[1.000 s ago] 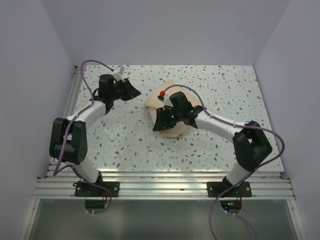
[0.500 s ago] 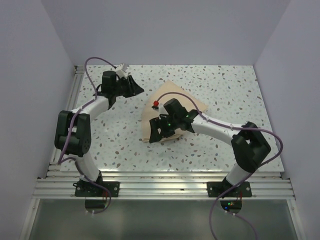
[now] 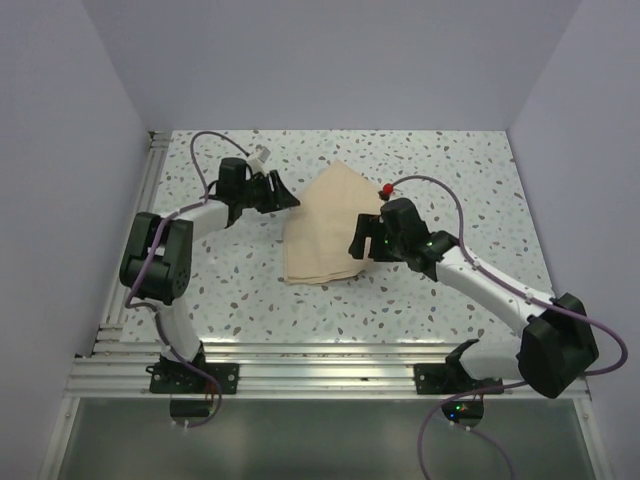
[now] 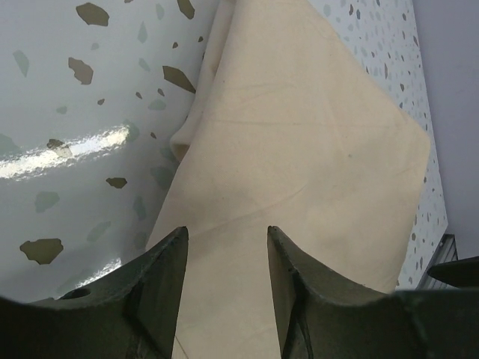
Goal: Prepare the surgical pack
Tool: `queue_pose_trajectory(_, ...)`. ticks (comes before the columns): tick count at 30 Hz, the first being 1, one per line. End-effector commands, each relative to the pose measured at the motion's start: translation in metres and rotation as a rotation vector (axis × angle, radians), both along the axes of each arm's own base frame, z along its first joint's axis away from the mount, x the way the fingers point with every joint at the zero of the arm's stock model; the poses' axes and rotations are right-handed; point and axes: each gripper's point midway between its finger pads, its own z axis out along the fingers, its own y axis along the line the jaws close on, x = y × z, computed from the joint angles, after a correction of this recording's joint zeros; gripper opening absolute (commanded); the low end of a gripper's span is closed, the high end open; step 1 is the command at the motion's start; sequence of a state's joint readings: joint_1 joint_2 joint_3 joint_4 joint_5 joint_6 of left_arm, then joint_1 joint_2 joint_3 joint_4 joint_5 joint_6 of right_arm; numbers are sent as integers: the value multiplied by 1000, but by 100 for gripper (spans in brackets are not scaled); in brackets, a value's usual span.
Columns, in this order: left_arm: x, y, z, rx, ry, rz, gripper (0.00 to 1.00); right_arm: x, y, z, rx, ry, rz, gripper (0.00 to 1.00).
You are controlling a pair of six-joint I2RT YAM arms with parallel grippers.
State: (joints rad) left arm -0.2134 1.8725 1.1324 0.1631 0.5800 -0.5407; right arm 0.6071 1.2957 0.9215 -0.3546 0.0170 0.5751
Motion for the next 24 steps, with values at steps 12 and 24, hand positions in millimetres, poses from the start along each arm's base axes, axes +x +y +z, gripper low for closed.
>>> queue_pose_trajectory(12, 1, -4, -18, -7, 2, -31, 45, 8, -22, -38, 24, 49, -189, 69)
queue_pose_trajectory(24, 4, -6, -27, -9, 16, -38, 44, 11, 4, -58, 122, 114, -153, 53)
